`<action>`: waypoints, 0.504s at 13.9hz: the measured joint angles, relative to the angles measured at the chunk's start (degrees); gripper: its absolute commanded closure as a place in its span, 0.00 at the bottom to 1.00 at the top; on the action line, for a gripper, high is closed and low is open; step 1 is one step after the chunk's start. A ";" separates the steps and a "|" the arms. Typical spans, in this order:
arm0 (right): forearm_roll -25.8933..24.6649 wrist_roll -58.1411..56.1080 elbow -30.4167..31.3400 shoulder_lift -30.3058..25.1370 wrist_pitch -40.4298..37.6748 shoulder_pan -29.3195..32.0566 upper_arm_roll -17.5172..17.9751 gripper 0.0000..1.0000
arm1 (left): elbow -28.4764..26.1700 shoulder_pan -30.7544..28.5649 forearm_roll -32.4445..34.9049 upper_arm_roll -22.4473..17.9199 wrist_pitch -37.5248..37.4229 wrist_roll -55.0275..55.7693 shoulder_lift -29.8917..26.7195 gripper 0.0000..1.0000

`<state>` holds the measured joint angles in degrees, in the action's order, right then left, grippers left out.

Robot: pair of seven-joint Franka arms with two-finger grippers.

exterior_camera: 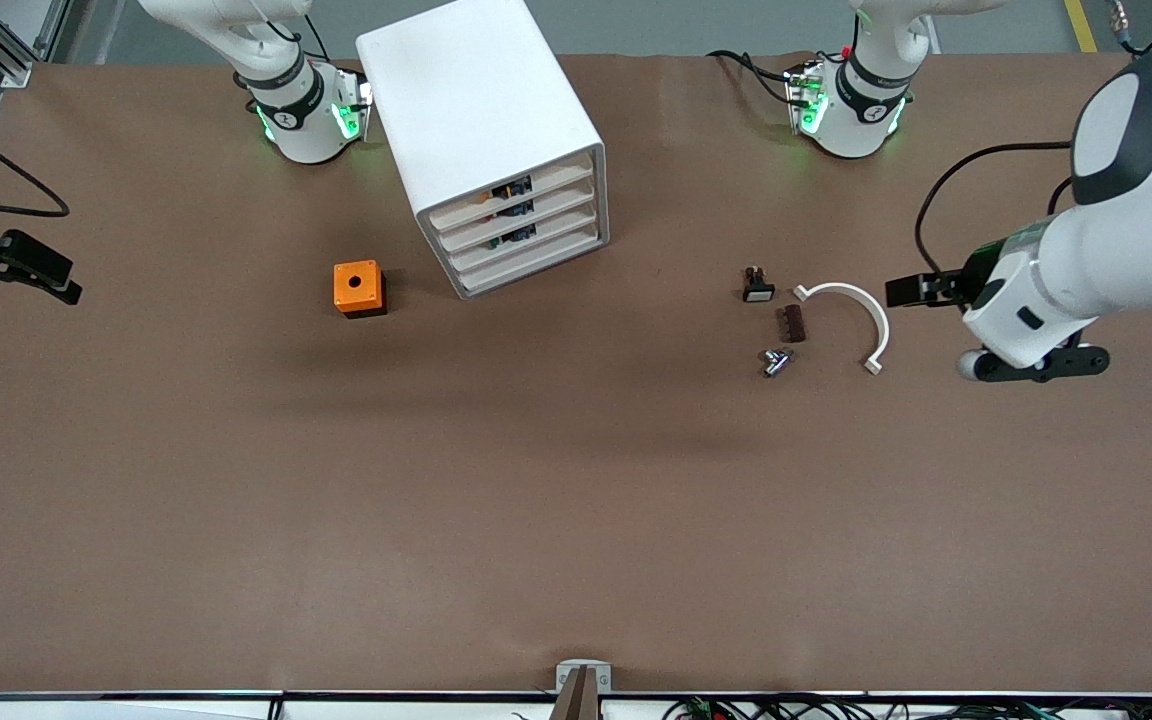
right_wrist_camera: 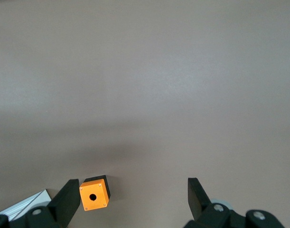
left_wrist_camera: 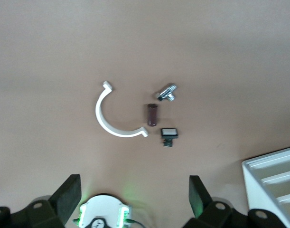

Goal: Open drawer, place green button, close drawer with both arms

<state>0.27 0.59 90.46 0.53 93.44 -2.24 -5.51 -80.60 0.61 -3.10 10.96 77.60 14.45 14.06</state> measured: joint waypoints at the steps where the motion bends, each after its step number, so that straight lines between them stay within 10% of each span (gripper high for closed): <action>1: 0.00 0.00 0.00 0.00 0.00 0.00 0.00 0.00 | -1.77 0.01 0.00 -1.38 0.04 -1.57 -1.59 0.00; 7: 0.00 0.00 0.01 0.00 0.00 0.00 -0.01 0.00 | -18.93 -0.01 0.00 -6.40 11.16 -7.76 -13.61 0.00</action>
<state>0.27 0.59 90.47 0.53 93.44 -2.24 -5.52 -99.53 0.60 -3.10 4.56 88.76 6.69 0.45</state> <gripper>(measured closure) 0.000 0.000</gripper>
